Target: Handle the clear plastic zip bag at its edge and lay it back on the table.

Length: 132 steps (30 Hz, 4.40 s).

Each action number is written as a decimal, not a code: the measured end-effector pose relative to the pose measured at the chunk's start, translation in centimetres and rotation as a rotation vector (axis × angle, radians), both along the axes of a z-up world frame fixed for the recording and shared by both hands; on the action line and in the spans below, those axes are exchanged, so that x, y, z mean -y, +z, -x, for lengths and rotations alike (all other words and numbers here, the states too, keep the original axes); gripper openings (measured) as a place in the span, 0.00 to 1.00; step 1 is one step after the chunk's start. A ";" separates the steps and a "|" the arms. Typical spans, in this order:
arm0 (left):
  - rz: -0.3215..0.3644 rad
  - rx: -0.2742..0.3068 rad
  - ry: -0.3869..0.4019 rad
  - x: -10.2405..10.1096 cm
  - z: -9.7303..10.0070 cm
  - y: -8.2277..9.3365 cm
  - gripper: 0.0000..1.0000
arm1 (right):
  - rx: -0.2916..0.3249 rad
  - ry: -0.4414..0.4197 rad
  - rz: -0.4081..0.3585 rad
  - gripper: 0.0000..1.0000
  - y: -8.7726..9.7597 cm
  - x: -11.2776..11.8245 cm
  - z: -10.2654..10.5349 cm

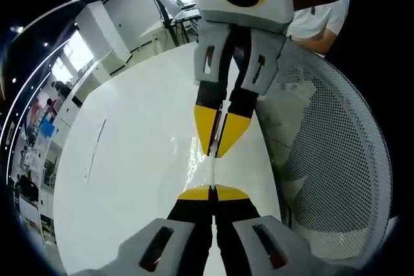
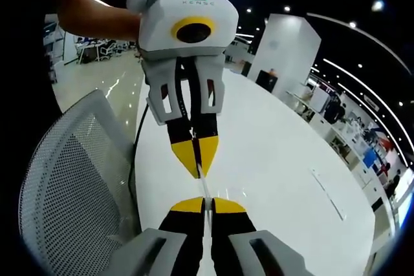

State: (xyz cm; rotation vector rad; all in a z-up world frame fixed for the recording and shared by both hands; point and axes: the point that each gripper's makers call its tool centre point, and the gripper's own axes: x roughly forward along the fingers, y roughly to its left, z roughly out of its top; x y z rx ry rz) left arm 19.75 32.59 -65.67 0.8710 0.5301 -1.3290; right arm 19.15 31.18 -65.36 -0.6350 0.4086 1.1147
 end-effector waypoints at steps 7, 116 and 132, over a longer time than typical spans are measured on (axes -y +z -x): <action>0.002 -0.004 0.002 -0.1 0.0 -0.1 0.00 | 0.002 0.002 0.001 0.00 0.0 0.0 0.0; 0.019 -0.009 0.042 -1.1 -0.8 0.2 0.00 | -0.003 -0.024 -0.004 0.00 0.0 0.9 -0.6; 0.020 -0.009 0.047 -1.1 -0.8 0.2 0.00 | -0.005 -0.021 -0.003 0.00 0.0 0.9 -0.6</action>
